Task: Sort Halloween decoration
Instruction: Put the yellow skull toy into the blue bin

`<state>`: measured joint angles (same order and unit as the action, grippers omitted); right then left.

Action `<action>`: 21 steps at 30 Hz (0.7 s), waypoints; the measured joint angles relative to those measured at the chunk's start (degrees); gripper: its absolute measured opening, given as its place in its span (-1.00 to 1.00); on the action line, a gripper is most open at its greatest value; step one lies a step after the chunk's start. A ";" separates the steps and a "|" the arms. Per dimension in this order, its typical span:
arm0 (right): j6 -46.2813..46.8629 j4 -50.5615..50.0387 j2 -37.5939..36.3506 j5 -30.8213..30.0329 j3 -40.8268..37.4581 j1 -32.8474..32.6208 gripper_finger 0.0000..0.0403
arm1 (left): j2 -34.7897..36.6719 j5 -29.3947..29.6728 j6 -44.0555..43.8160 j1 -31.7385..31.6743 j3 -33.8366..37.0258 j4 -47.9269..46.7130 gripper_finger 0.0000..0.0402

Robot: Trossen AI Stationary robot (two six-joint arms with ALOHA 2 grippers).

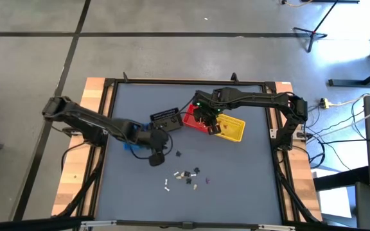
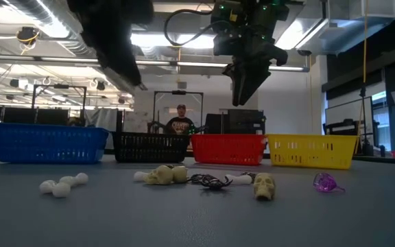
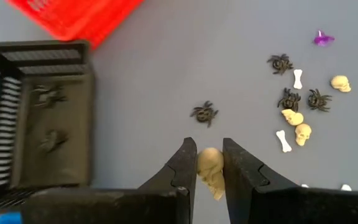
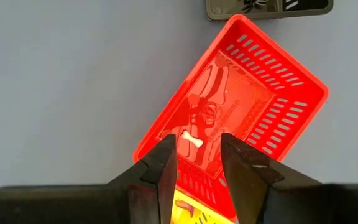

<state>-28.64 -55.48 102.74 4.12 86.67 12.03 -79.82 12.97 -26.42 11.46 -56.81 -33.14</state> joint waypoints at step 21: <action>0.00 0.13 0.00 0.00 0.00 -0.02 -0.38 | 9.49 2.67 -0.65 -6.97 4.44 -23.41 -0.81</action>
<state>-28.64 -55.35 102.74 4.12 86.67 12.01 -70.33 15.64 -27.07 4.49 -52.38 -56.55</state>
